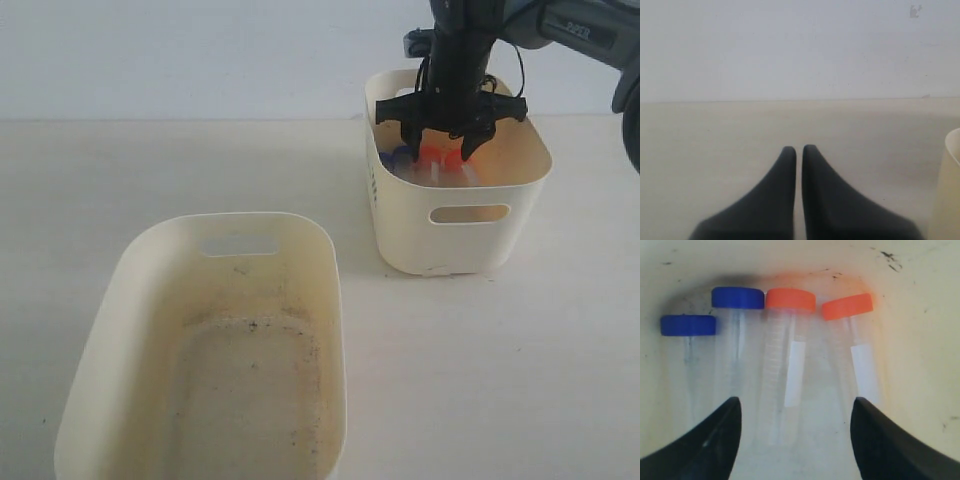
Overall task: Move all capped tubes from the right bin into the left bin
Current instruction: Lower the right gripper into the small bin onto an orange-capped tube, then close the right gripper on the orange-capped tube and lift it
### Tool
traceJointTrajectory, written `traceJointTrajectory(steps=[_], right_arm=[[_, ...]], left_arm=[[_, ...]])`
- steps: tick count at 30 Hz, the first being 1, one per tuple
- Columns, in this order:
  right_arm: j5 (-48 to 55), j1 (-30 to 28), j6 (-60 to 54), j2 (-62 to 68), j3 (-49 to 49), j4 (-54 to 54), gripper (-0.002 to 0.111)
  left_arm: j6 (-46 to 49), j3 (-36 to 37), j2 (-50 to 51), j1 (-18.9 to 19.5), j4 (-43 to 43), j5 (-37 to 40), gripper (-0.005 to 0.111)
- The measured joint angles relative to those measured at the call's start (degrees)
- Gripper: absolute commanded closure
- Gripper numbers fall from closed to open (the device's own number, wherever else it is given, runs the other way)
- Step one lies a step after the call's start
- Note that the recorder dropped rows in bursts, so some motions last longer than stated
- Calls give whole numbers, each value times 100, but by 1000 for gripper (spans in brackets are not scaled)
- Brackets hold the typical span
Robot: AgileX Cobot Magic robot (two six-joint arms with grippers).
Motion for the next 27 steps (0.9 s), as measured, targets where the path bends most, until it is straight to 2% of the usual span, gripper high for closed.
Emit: traceJointTrajectory(steps=[6,10,27], right_arm=[[-62,0,12,0,0,0,48],[-76,0,12,22,0,0,54],[-78,0,79,590,-11,48,55]], left_arm=[[0,0,0,0,0,0,103],[0,0,0,0,0,0,103],[0,0,0,0,0,0,103]])
